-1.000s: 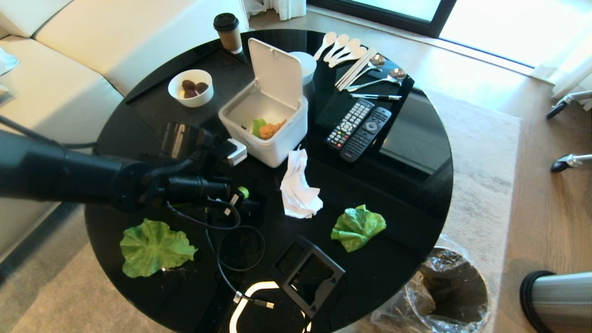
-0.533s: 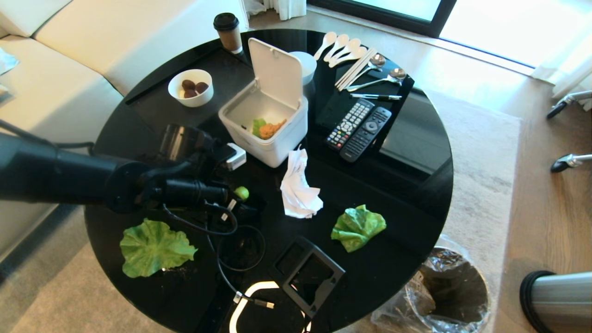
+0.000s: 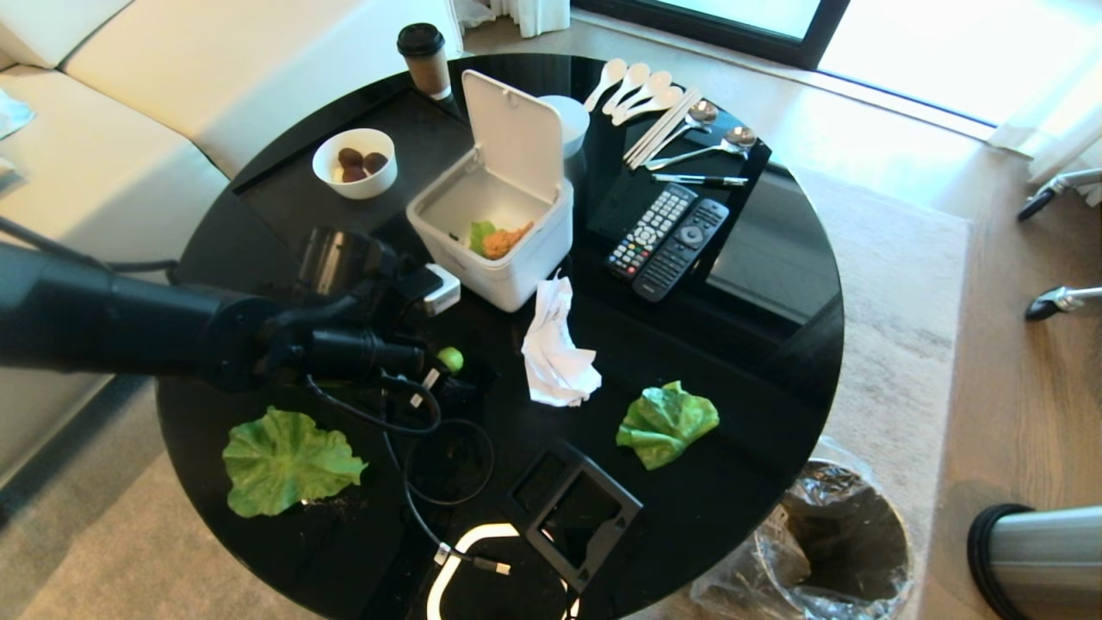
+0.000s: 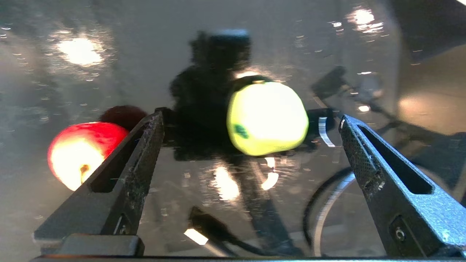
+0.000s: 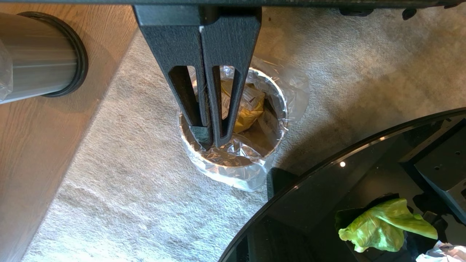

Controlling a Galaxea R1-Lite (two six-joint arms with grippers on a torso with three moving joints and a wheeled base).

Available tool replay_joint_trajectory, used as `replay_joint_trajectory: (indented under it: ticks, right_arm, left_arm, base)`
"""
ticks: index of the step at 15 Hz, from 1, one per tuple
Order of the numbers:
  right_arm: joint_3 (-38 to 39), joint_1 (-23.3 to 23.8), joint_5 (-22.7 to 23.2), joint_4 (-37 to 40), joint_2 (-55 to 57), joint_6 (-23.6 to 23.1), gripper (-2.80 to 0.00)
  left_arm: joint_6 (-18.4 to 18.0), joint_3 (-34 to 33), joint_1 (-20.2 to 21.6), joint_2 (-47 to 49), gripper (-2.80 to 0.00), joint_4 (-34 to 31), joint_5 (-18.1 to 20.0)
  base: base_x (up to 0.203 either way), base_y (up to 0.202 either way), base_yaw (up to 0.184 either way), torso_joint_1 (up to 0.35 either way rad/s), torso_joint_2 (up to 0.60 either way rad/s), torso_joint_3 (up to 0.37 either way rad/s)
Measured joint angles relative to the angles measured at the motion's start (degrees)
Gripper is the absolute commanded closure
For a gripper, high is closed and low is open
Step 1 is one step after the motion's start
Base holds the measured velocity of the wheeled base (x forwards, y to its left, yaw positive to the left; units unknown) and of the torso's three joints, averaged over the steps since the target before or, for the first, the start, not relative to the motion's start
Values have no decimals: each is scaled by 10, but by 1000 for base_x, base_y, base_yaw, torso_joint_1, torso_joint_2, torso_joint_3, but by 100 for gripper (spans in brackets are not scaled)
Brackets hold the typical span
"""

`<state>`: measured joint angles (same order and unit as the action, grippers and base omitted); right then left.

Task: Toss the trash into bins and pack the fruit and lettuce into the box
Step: Pick up the fruit

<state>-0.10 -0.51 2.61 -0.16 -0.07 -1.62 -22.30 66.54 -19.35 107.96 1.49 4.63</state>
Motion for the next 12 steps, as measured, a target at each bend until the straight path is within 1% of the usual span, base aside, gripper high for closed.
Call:
replay_joint_trajectory:
  ticks: [2, 12]
  right_arm:
    - [0, 0, 0, 0, 0, 0, 0]
    - [0, 0, 0, 0, 0, 0, 0]
  left_arm:
    - [-2, 3, 0, 4, -280, 1, -7]
    - [-7, 24, -3, 22, -280, 4, -8]
  base:
    - [0, 0, 0, 0, 0, 0]
    - [0, 0, 0, 0, 0, 0]
